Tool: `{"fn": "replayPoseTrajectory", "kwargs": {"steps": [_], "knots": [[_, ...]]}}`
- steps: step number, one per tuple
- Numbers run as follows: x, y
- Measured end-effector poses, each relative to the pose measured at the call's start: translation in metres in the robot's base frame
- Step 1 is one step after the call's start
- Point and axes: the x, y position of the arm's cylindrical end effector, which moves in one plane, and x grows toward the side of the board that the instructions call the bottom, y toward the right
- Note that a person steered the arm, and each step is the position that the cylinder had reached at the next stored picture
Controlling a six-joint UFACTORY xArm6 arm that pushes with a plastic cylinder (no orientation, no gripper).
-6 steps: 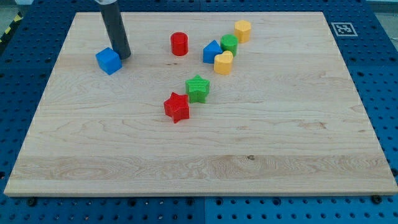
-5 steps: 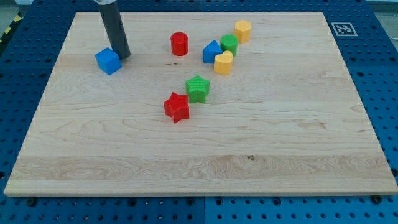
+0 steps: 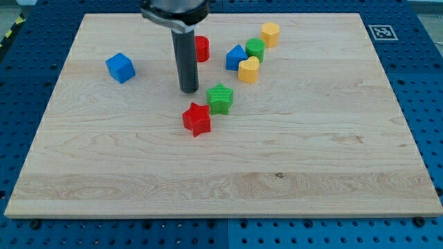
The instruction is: Push red star closer to the blue cube
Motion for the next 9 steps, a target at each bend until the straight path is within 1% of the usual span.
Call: {"fn": "replayPoseTrajectory", "kwargs": {"steps": [1, 2, 3, 4, 6, 7, 9], "knots": [[0.010, 0.019], [0.010, 0.059], [0.024, 0.075], [0.061, 0.068], [0.070, 0.055], [0.078, 0.021], [0.079, -0.033]]}}
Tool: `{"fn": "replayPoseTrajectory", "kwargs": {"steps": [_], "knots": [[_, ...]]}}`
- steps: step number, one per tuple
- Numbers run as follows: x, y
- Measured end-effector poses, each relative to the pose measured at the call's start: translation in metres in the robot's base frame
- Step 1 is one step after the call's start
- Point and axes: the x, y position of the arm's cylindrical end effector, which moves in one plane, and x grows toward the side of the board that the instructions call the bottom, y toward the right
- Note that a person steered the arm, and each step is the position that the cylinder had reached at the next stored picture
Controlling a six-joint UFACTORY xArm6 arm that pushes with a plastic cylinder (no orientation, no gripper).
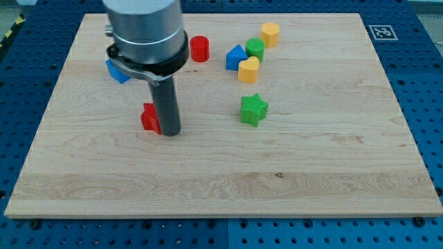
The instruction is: Push red star closer to the blue cube
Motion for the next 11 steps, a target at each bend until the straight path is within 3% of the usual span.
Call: {"fn": "replayPoseTrajectory", "kwargs": {"steps": [3, 8, 11], "knots": [[-0.038, -0.033], [-0.032, -0.083], [-0.073, -0.090]]}}
